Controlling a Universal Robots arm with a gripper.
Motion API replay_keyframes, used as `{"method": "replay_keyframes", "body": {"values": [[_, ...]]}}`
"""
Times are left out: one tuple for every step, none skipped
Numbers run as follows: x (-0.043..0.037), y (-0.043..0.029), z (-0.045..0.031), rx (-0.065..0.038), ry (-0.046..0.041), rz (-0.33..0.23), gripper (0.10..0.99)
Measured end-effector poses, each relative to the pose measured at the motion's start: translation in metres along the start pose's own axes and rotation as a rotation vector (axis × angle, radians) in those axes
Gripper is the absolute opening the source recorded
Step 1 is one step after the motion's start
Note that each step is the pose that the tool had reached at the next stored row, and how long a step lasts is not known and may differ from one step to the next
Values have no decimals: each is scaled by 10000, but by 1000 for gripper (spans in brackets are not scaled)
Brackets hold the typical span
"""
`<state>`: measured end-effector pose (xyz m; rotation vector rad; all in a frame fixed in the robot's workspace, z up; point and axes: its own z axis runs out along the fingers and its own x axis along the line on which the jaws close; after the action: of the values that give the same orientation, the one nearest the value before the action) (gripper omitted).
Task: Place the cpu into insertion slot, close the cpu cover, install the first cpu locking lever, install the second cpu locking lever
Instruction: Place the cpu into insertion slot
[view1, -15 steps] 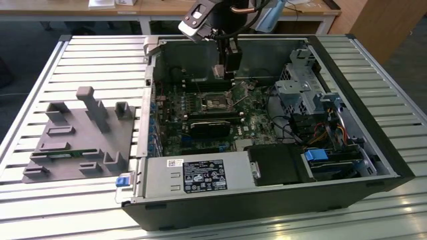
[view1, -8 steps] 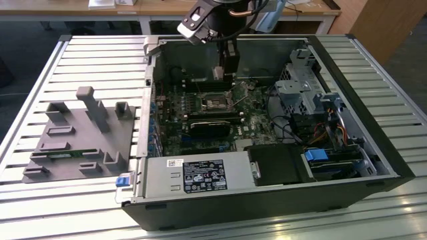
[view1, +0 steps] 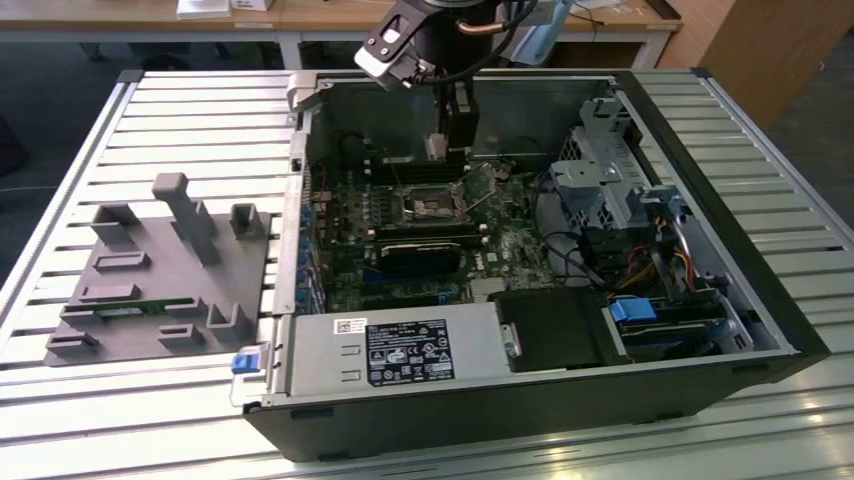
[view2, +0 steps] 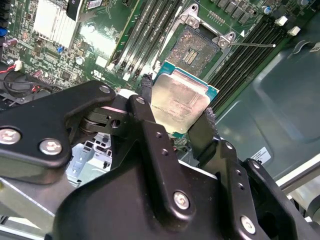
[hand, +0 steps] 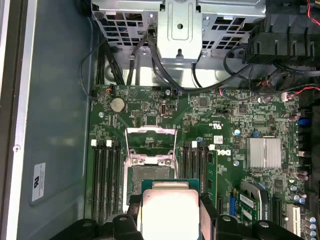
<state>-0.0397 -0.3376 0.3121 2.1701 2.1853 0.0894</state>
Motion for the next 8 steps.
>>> {"method": "replay_keyframes", "body": {"values": [[0,0,4,-1,3,0,541],[0,-1,8,-1,3,0,541],[0,-2,14,0,1,0,541],[3,-4,22,1,-2,3,541],[7,-6,35,1,-3,10,541],[11,-8,50,1,-3,22,541],[16,-11,66,2,-5,40,541],[22,-14,83,1,-5,56,541]]}}
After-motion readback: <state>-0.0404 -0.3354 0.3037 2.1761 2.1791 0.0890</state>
